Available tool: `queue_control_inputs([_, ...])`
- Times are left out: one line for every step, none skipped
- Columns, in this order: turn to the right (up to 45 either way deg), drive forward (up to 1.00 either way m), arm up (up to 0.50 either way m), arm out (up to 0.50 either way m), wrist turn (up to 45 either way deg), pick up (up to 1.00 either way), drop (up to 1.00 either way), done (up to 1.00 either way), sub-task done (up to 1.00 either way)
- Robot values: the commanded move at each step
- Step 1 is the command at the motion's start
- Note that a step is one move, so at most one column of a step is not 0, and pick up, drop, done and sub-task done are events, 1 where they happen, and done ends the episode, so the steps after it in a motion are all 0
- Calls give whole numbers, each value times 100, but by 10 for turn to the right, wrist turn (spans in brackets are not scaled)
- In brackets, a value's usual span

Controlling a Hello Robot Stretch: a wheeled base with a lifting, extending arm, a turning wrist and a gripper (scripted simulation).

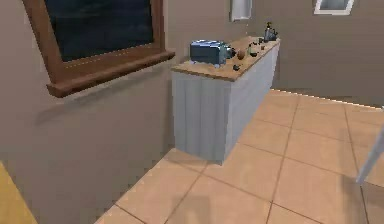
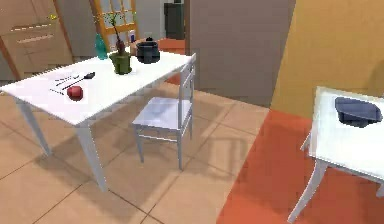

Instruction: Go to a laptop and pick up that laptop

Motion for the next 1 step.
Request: queue_control_inputs([-450,0,0,0,0,0,0,0,0])
